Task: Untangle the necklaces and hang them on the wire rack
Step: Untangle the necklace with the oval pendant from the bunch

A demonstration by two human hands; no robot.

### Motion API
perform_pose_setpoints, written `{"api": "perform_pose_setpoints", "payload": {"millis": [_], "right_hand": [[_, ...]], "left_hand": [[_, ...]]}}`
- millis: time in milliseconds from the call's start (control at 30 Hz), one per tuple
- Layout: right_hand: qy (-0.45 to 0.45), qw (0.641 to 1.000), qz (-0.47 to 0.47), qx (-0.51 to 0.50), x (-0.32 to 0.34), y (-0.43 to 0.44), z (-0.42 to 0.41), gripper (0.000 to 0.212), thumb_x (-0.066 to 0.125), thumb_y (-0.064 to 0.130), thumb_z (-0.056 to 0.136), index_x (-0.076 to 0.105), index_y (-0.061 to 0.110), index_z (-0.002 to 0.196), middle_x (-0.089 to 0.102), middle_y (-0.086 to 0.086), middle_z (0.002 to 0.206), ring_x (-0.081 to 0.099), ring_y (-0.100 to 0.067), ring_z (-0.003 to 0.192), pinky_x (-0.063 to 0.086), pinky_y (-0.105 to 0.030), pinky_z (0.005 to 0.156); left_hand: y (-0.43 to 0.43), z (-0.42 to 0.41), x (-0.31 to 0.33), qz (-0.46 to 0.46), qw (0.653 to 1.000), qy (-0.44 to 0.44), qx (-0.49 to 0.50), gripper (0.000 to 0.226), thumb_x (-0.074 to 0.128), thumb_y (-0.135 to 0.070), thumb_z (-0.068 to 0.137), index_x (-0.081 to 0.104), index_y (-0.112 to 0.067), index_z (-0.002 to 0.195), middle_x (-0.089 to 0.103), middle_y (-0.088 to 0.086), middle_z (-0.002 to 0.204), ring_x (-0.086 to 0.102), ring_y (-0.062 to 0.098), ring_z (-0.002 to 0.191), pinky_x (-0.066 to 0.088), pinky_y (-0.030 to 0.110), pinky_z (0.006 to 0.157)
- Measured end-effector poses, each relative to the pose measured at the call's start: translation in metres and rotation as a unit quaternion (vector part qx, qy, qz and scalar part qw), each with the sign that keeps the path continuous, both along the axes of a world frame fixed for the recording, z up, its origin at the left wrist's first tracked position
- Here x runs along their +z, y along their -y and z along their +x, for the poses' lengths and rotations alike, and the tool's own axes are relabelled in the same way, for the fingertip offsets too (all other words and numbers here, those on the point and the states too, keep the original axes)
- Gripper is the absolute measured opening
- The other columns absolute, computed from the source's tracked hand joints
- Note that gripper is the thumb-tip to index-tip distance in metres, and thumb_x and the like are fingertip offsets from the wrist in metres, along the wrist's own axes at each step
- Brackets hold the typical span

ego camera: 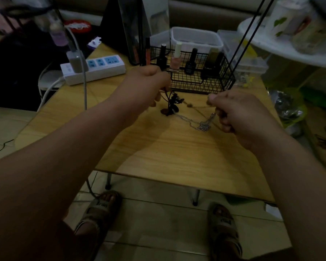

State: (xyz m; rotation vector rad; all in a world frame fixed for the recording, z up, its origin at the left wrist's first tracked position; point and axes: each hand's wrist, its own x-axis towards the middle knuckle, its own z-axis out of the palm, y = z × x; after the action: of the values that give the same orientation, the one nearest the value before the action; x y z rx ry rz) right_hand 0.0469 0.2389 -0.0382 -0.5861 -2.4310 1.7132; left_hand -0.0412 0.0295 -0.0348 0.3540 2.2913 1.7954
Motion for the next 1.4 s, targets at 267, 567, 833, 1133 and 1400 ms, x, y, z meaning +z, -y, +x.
{"api": "perform_pose_setpoints", "payload": {"millis": [267,567,833,1133,1400], "right_hand": [[0.053,0.982,0.164,0.081,-0.001,0.017,0.006,0.029,0.061,0.051,0.099,0.079,0.029,0.095,0.071,0.013,0.092,0.063,-0.006,0.087,0.044,-0.029,0.07],[-0.042,0.981,0.097,0.165,-0.009,0.035,-0.002,0.007,0.074,0.022,0.095,0.073,0.023,0.102,0.076,0.004,0.093,0.071,-0.004,0.081,0.05,-0.02,0.068],[-0.029,0.994,-0.063,0.088,0.001,0.016,-0.003,0.013,0.066,0.006,0.094,0.071,0.018,0.094,0.071,-0.003,0.085,0.072,-0.027,0.087,0.061,-0.039,0.078],[-0.032,0.974,-0.211,0.078,0.003,0.015,-0.005,0.014,0.048,0.004,0.104,0.058,0.013,0.108,0.074,-0.006,0.081,0.067,-0.014,0.065,0.054,-0.03,0.058],[-0.053,0.985,-0.141,0.089,-0.003,0.02,-0.006,0.014,0.062,0.014,0.101,0.062,0.019,0.087,0.069,-0.006,0.085,0.068,-0.026,0.081,0.053,-0.037,0.068]], "left_hand": [[-0.002,0.005,0.004,0.089,0.994,0.025,-0.061,0.017,0.056,-0.021,0.106,0.057,-0.011,0.092,0.077,0.015,0.091,0.069,0.028,0.07,0.048,0.03,0.055],[-0.006,0.008,0.008,0.123,0.985,0.025,-0.116,0.021,0.054,-0.025,0.108,0.062,-0.012,0.093,0.072,0.009,0.092,0.063,0.019,0.068,0.046,0.025,0.054],[-0.001,-0.003,0.0,0.079,0.995,0.054,0.024,0.013,0.054,-0.019,0.103,0.061,-0.009,0.103,0.068,0.004,0.078,0.059,0.017,0.06,0.039,0.03,0.052],[-0.003,0.008,-0.011,-0.171,0.982,-0.028,-0.079,0.005,0.066,-0.023,0.098,0.065,-0.021,0.102,0.067,0.002,0.077,0.061,0.01,0.058,0.045,0.025,0.049],[-0.008,0.013,-0.007,-0.07,0.977,-0.056,-0.192,0.025,0.06,-0.02,0.101,0.067,-0.029,0.124,0.073,-0.008,0.113,0.069,0.003,0.101,0.06,0.029,0.083]]}}
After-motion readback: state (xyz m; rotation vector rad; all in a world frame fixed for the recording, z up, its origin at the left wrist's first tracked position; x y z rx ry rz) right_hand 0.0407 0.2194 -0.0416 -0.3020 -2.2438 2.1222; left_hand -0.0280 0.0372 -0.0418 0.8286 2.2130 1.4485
